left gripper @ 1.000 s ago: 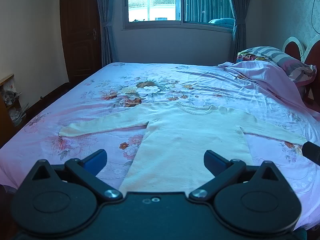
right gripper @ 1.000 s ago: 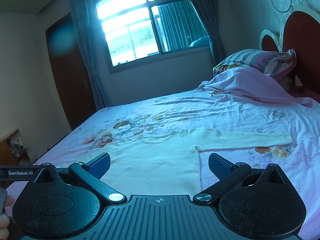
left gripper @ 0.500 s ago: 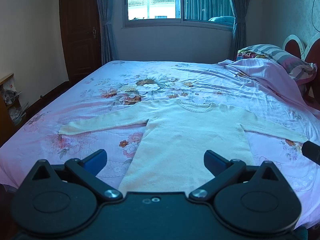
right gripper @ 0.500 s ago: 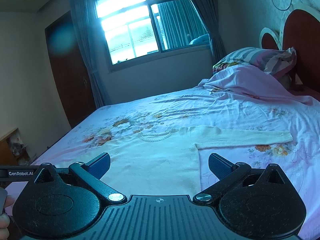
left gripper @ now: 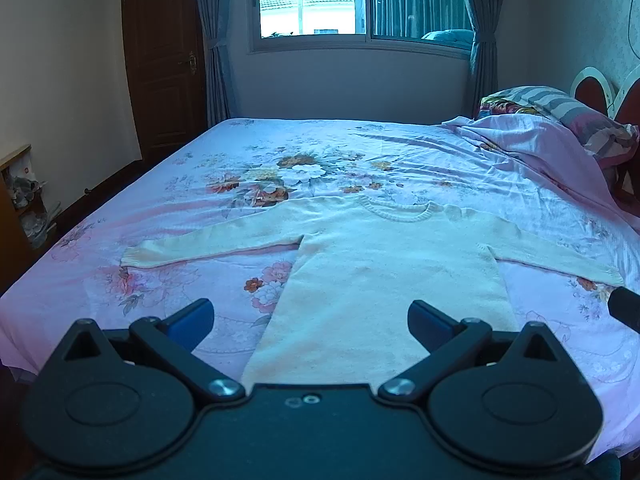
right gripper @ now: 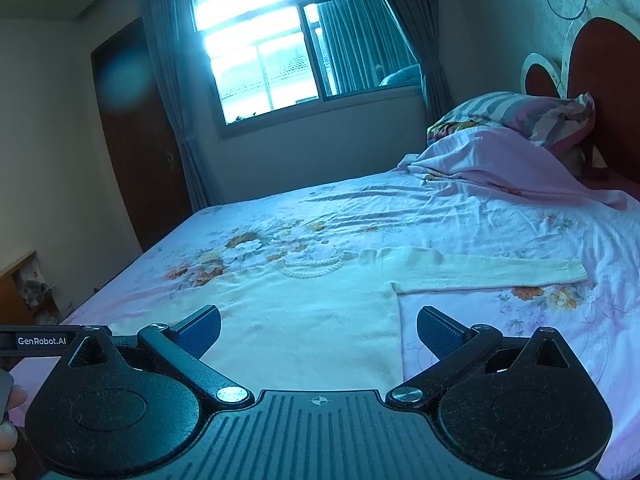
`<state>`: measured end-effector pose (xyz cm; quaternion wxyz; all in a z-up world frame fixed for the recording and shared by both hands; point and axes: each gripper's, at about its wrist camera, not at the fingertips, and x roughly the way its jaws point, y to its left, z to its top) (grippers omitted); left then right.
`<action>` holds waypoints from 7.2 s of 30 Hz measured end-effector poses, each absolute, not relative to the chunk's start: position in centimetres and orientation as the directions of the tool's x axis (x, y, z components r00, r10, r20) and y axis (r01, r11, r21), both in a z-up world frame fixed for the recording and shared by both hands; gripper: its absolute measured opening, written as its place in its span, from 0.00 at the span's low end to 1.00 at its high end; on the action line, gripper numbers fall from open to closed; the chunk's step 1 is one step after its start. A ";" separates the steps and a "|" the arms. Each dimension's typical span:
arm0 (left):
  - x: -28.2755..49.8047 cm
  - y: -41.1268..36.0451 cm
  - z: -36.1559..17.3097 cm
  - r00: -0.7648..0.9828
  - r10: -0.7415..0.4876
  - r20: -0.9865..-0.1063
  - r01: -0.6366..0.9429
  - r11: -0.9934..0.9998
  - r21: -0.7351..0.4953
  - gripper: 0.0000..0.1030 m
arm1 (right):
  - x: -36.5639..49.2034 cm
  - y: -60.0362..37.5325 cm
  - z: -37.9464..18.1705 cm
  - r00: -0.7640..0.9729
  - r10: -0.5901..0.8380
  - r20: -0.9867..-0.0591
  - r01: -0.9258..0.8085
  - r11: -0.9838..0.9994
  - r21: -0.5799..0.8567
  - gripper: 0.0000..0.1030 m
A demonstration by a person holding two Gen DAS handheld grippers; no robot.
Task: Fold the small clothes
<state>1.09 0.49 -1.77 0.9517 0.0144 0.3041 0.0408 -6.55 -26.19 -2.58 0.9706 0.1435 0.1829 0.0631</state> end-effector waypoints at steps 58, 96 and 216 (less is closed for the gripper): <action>11.7 8.8 -8.3 0.692 0.157 -0.705 -0.210 0.978 0.012 0.98 | 4.0 -22.2 -6.3 0.883 0.167 -0.438 -0.042 0.958 0.283 1.00; 28.6 31.4 -20.3 0.567 -0.001 -0.823 -0.542 0.752 -0.374 0.47 | 20.8 -10.9 -14.1 0.761 0.240 -0.603 -0.146 0.969 0.201 1.00; 35.8 5.5 -20.3 0.719 -0.050 -0.693 0.075 0.997 0.006 0.02 | 26.1 -28.7 -20.6 0.769 0.123 -0.627 0.215 0.874 0.436 0.03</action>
